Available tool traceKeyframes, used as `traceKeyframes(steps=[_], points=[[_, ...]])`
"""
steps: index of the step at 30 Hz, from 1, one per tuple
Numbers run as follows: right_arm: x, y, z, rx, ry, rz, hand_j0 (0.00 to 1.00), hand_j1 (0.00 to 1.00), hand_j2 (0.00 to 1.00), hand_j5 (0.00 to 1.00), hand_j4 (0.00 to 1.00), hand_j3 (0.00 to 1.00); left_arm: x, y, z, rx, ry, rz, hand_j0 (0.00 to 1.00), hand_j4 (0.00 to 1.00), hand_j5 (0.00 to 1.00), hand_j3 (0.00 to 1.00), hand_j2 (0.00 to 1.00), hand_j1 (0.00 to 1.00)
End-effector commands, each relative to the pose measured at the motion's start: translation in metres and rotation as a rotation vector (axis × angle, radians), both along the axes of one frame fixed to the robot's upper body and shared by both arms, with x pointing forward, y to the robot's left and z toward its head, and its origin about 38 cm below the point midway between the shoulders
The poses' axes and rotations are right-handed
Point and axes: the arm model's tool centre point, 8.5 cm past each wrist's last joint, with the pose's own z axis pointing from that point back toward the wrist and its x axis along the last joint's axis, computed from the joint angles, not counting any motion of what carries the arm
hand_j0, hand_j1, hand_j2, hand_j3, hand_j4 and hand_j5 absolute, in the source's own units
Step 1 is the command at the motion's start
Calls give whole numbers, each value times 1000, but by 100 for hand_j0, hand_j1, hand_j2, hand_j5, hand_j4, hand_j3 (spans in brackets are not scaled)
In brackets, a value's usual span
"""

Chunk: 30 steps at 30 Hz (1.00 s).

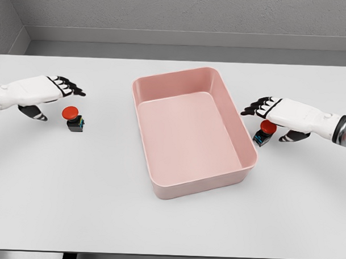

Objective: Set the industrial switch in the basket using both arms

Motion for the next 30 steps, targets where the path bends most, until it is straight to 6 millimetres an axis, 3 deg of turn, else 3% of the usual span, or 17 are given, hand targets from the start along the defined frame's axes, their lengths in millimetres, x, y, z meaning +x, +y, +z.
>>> traceKeyframes(steps=[1, 11, 15, 16, 30], points=[[1, -1, 0, 6, 2, -6, 100, 100, 100, 100, 100, 100, 0, 2, 3, -52, 4, 24, 100, 100, 100, 100, 100, 100], [0, -1, -3, 5, 9, -7, 100, 100, 100, 100, 100, 100, -8, -24, 1, -84, 23, -48, 100, 100, 100, 100, 100, 100], [0, -4, -6, -16, 7, -13, 96, 96, 96, 96, 96, 96, -12, -26, -1, -80, 32, -60, 100, 100, 100, 100, 100, 100], [1, -6, -6, -22, 7, -17, 86, 86, 86, 86, 86, 86, -12, -26, -1, -79, 34, -61, 100, 100, 100, 100, 100, 100], [-5, 7, -5, -22, 5, 23, 85, 85, 85, 85, 85, 85, -11, -31, -6, -76, 43, -72, 100, 100, 100, 100, 100, 100]])
